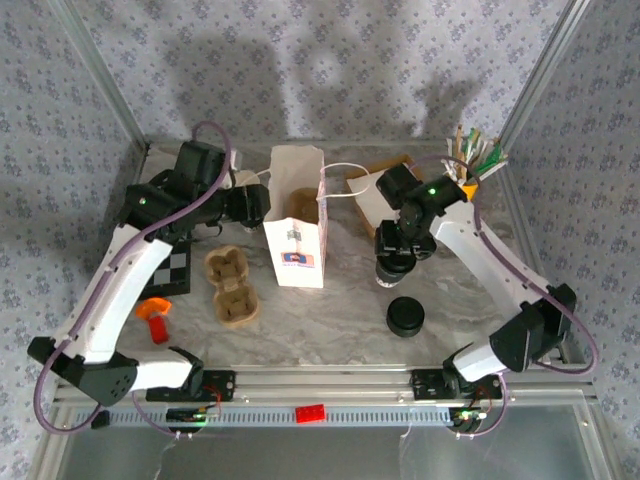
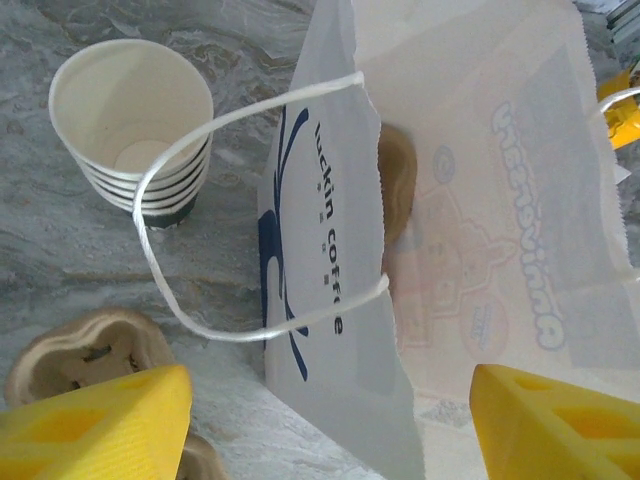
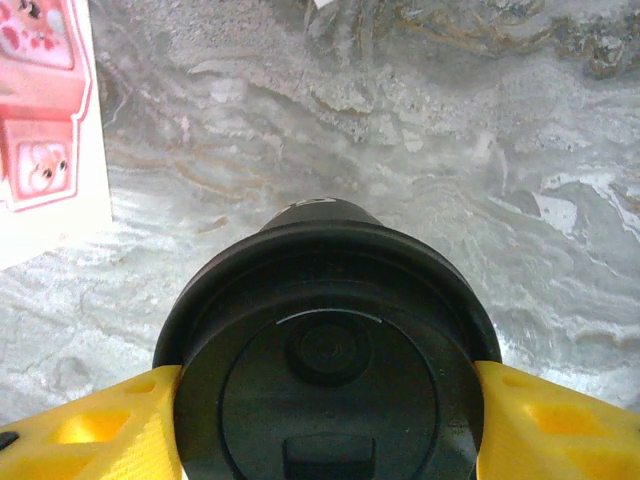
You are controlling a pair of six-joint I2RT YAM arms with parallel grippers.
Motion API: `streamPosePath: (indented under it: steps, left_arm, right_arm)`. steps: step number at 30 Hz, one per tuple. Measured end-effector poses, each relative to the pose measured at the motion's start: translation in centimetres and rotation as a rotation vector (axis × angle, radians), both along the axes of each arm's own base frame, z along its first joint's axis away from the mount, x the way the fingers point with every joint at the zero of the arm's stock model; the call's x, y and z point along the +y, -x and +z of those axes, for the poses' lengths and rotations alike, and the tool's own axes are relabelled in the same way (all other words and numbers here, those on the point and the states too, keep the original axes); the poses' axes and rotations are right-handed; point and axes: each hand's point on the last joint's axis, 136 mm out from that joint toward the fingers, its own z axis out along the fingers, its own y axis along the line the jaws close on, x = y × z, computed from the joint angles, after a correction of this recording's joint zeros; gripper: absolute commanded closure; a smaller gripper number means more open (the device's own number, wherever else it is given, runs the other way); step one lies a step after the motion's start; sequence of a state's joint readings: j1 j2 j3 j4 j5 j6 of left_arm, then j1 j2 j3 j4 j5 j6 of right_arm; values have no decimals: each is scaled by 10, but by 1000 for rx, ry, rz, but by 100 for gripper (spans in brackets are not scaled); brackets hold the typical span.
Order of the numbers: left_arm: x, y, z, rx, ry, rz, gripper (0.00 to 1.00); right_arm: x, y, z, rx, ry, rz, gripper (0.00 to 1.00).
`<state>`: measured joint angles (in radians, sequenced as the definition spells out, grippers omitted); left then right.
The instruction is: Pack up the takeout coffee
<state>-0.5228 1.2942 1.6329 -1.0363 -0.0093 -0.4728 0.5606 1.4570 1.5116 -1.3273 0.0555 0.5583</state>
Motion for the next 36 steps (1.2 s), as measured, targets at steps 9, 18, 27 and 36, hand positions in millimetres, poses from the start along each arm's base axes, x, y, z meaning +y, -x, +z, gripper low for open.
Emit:
streamPosePath:
  steps: [9,18,27,36]
  left_arm:
    - [-4,-31,-23,47,-42,-17,39]
    - [-20,-54,-38,85,19,-64,61]
    - [-30,-57,-32,80,78,-68,87]
    - [-46,-52,-28,78,109,-69,95]
  right_arm:
    - [9,25,44,-45,12,0,39]
    - [23,41,97,-150,-43,20,39]
    - [39,43,125,-216,-117,51,40]
    - [47,45,160,-294,-214,83,41]
